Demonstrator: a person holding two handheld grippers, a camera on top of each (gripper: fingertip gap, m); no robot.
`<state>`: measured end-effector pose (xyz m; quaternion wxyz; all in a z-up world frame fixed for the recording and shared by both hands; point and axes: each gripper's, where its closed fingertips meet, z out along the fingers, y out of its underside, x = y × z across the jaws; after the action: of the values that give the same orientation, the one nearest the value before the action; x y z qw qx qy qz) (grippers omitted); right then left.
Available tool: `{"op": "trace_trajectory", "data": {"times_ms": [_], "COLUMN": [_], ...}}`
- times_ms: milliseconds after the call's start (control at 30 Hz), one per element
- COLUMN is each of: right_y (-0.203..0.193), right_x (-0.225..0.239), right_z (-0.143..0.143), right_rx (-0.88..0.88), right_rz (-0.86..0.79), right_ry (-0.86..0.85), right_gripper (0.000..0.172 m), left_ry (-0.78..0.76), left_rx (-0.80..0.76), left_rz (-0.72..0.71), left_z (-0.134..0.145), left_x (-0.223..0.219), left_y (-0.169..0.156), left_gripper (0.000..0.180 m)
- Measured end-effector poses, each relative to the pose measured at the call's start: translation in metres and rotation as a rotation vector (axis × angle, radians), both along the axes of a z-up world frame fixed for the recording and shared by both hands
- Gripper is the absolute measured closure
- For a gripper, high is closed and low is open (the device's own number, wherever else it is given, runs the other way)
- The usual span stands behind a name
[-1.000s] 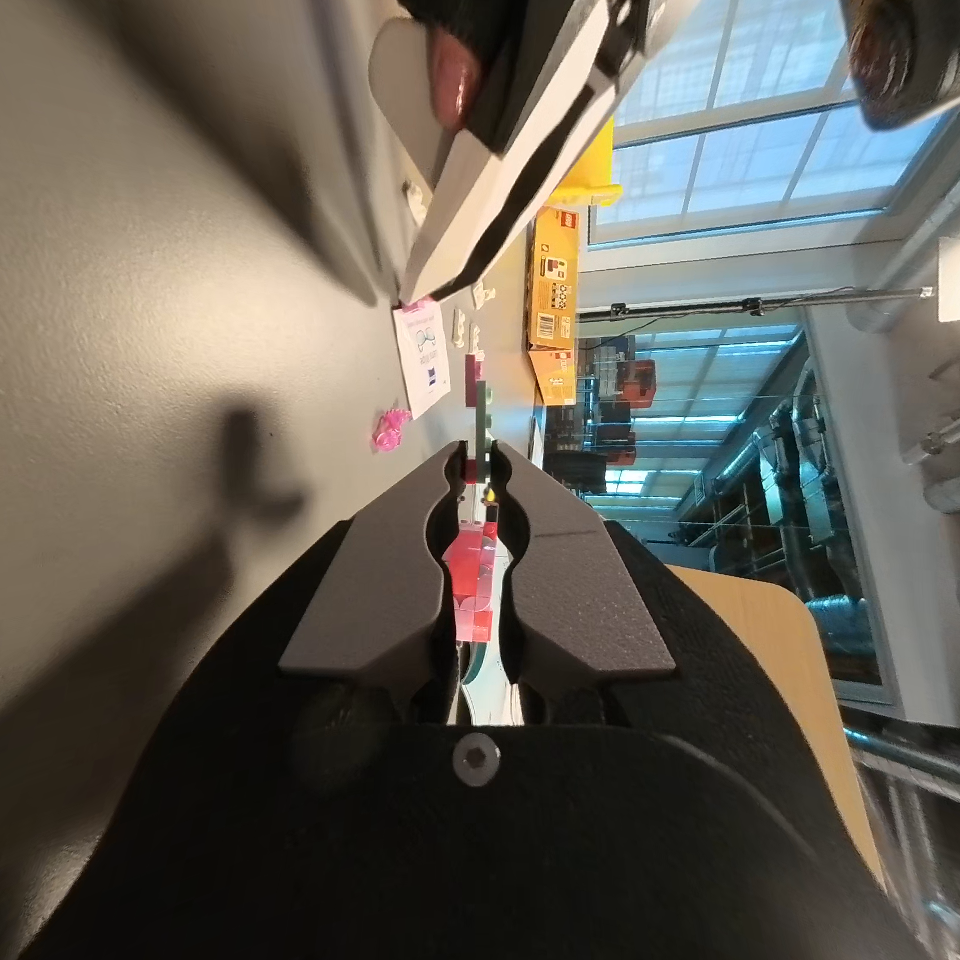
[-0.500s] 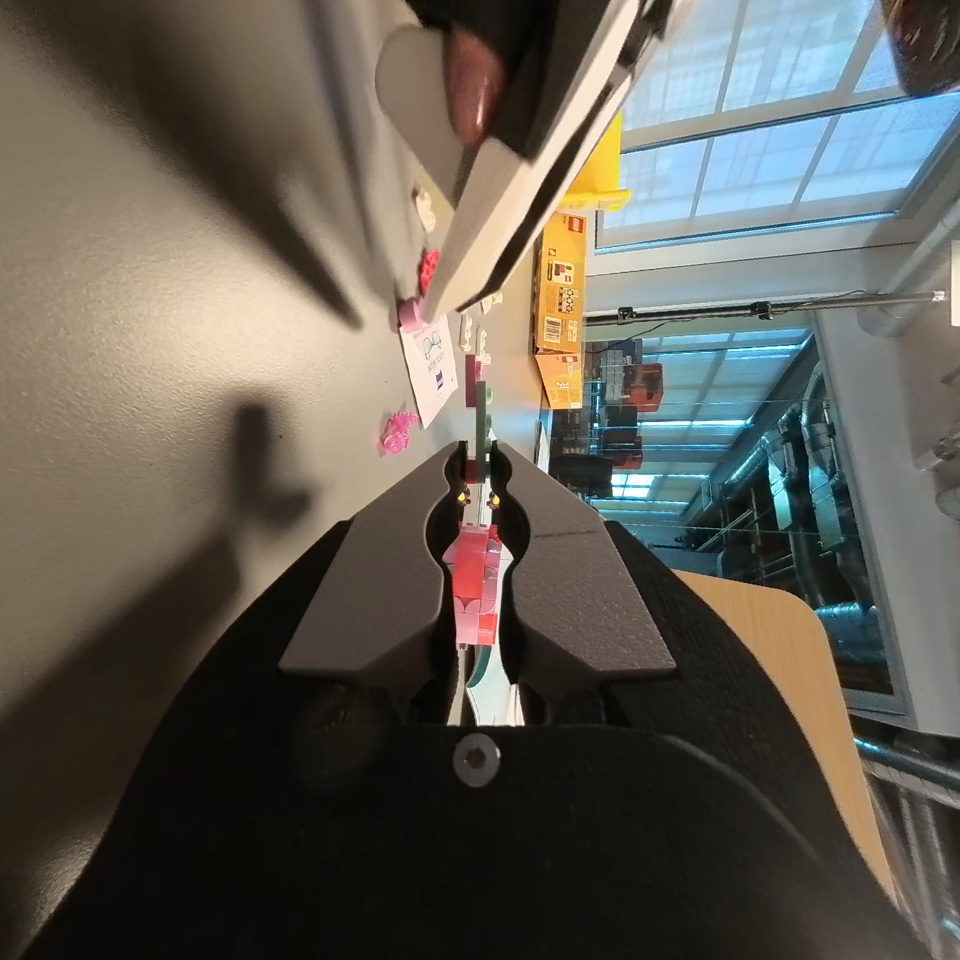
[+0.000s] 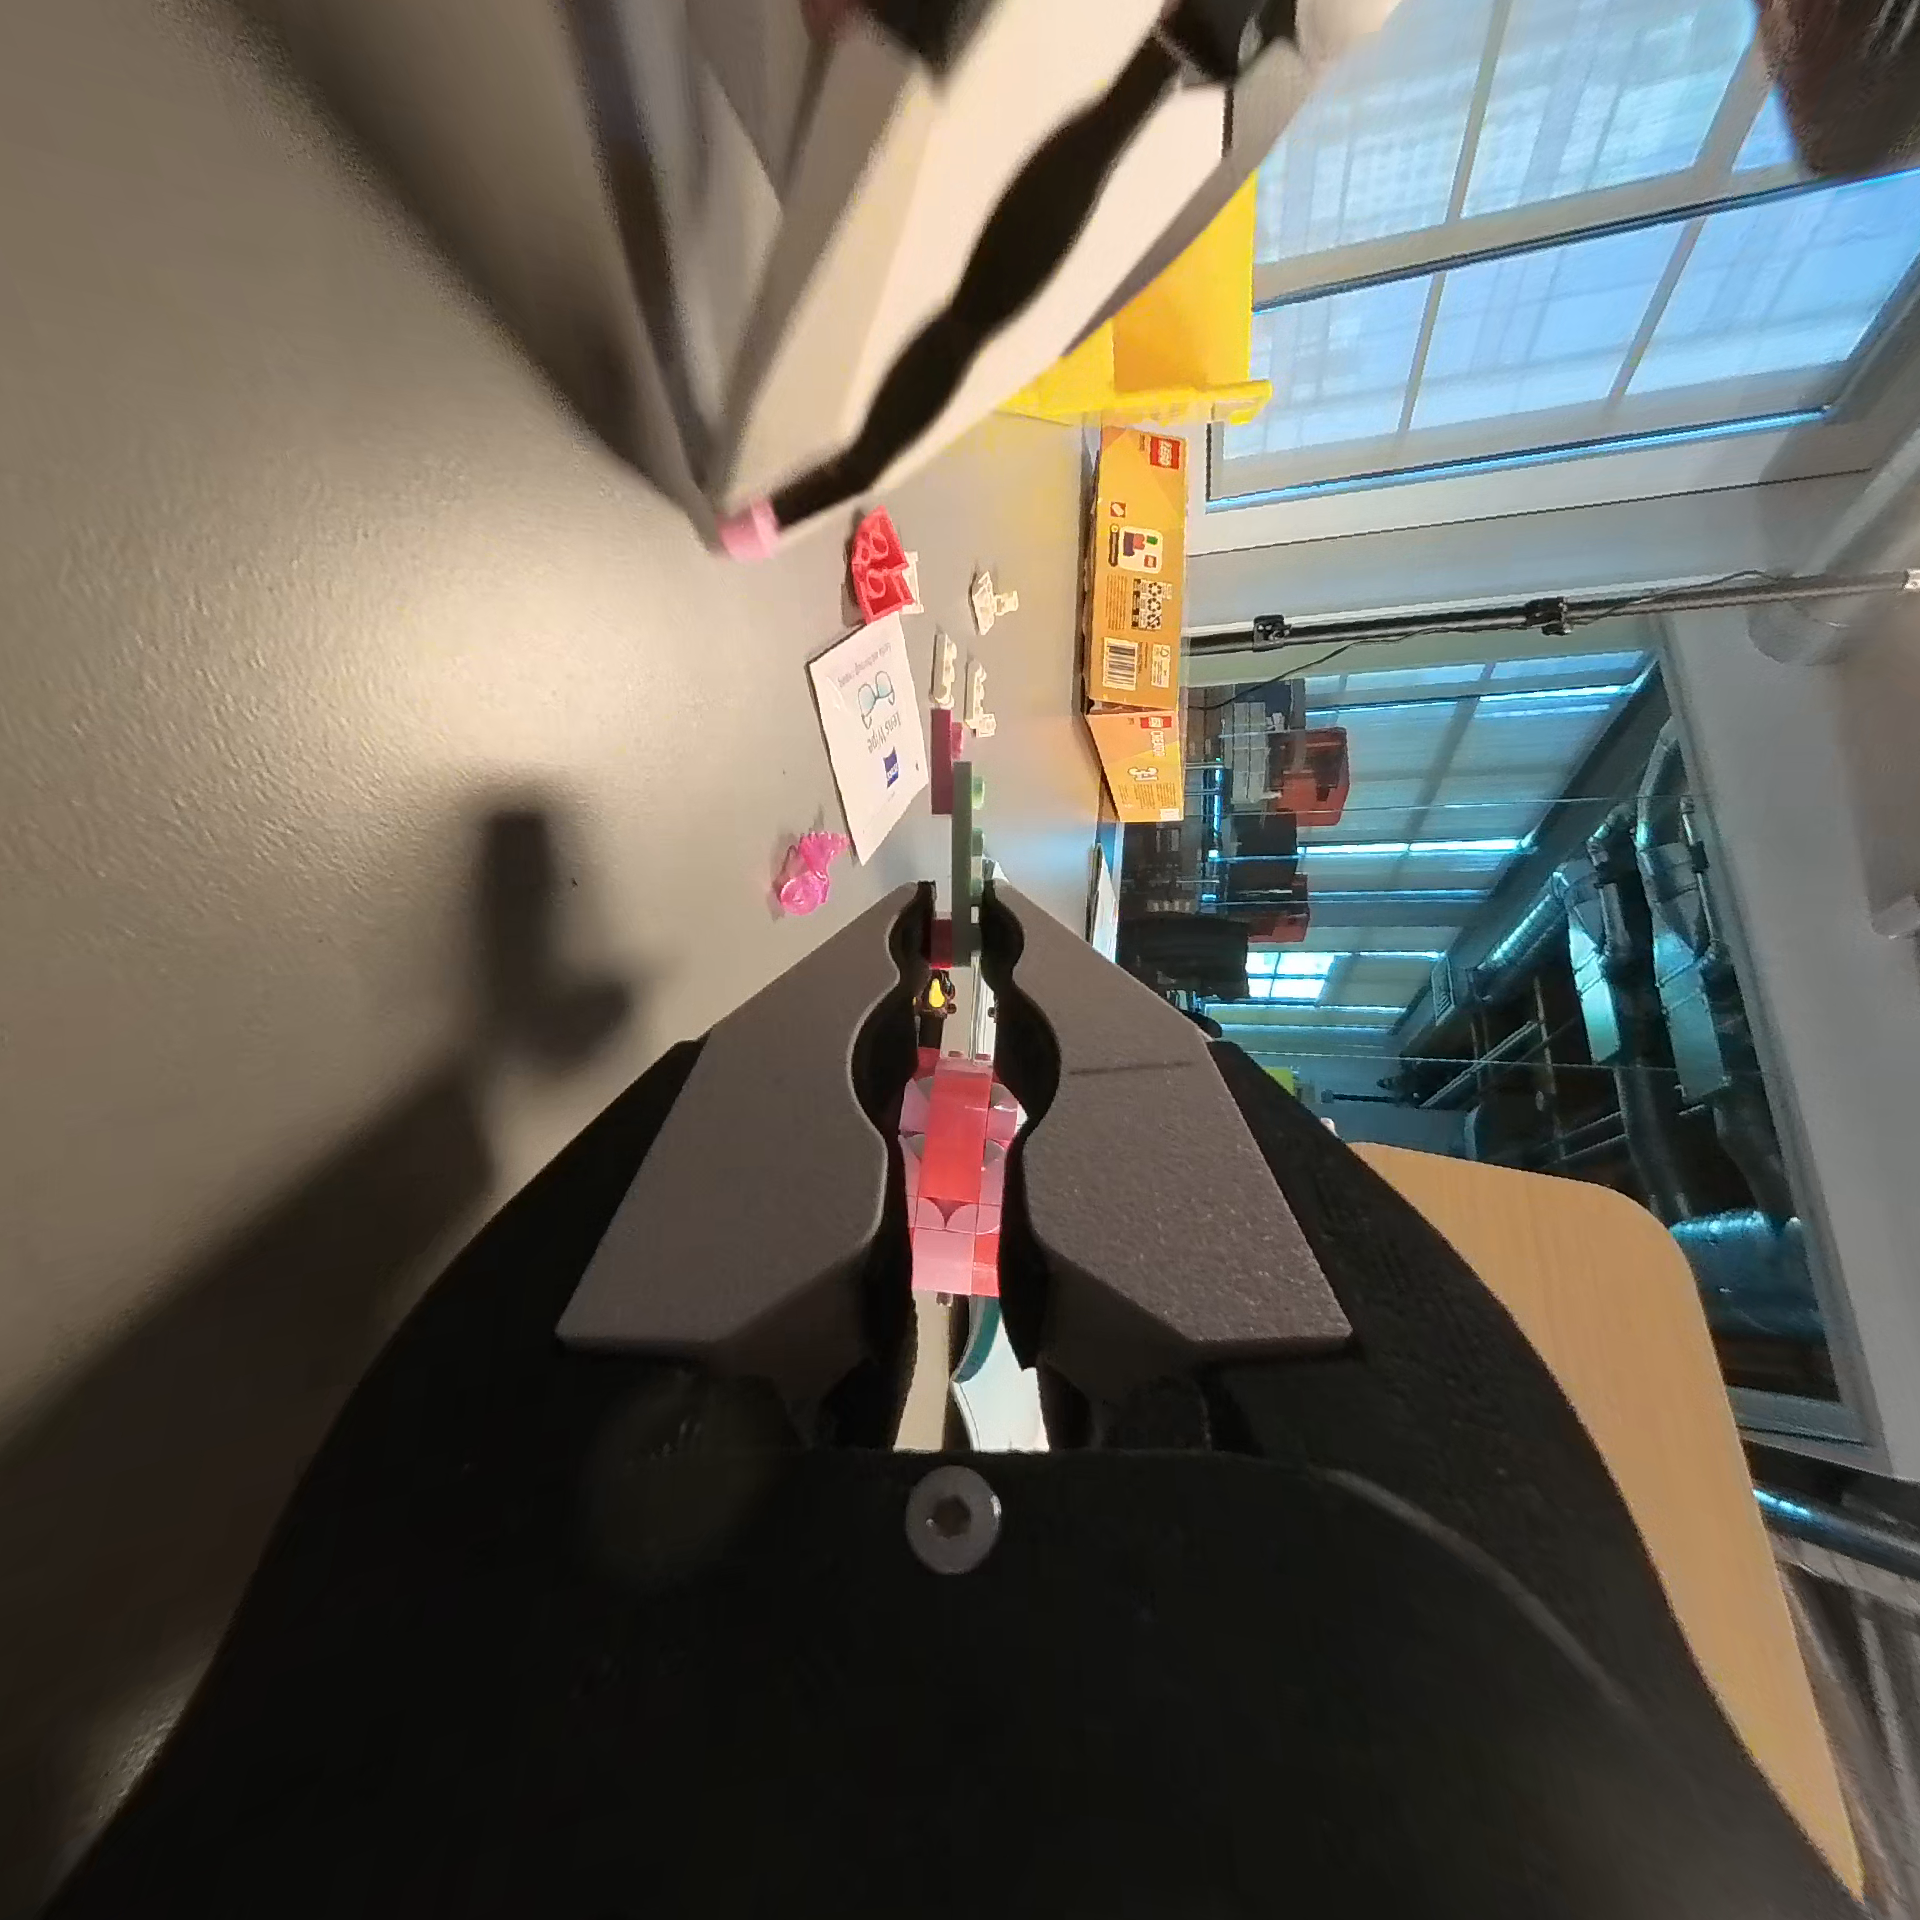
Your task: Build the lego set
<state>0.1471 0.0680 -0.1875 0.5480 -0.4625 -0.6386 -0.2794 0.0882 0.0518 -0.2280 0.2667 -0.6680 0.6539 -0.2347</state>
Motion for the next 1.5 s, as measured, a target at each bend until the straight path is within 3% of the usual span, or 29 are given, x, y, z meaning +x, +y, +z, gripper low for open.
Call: {"op": "trace_trajectory", "data": {"times_ms": [100,233,367,533,633,733,900,1100,1300,1500], "right_y": [0.000,-0.001,-0.001,-0.001,-0.001,-0.002,-0.002,-0.003,-0.003,-0.003], "right_x": [0.000,0.000,0.000,0.001,0.000,-0.001,0.001,-0.001,-0.001,0.000], "right_z": [0.000,-0.001,-0.002,-0.001,-0.001,-0.002,-0.002,-0.004,-0.005,-0.006], "right_rx": [-0.004,-0.013,-0.016,-0.013,-0.015,-0.017,-0.020,-0.021,-0.025,-0.028], "right_rz": [-0.001,0.002,0.001,-0.001,0.002,0.005,-0.001,0.005,0.005,0.006], "right_ry": [0.004,0.007,0.009,0.008,0.009,0.007,0.008,0.002,0.001,0.000], "right_gripper": [0.166,0.166,0.166,0.166,0.166,0.167,0.166,0.167,0.167,0.167], "left_ry": [0.003,-0.008,-0.088,-0.235,-0.195,-0.120,-0.095,-0.144,-0.111,0.092], "left_rx": [0.010,0.060,0.163,-0.056,-0.090,0.035,0.077,-0.037,0.041,0.098], "left_rz": [0.006,0.052,0.246,0.369,0.400,0.413,0.440,0.408,0.374,0.016], "left_z": [0.000,0.004,0.015,0.021,0.012,0.001,0.002,0.001,0.001,0.000], "left_x": [-0.007,-0.011,-0.007,-0.001,-0.001,-0.002,-0.012,-0.015,-0.013,-0.018], "left_y": [0.004,0.018,0.047,0.023,0.009,0.013,0.023,0.016,0.017,0.003], "left_gripper": [0.148,0.149,0.149,0.139,0.138,0.137,0.146,0.156,0.165,0.166]}}
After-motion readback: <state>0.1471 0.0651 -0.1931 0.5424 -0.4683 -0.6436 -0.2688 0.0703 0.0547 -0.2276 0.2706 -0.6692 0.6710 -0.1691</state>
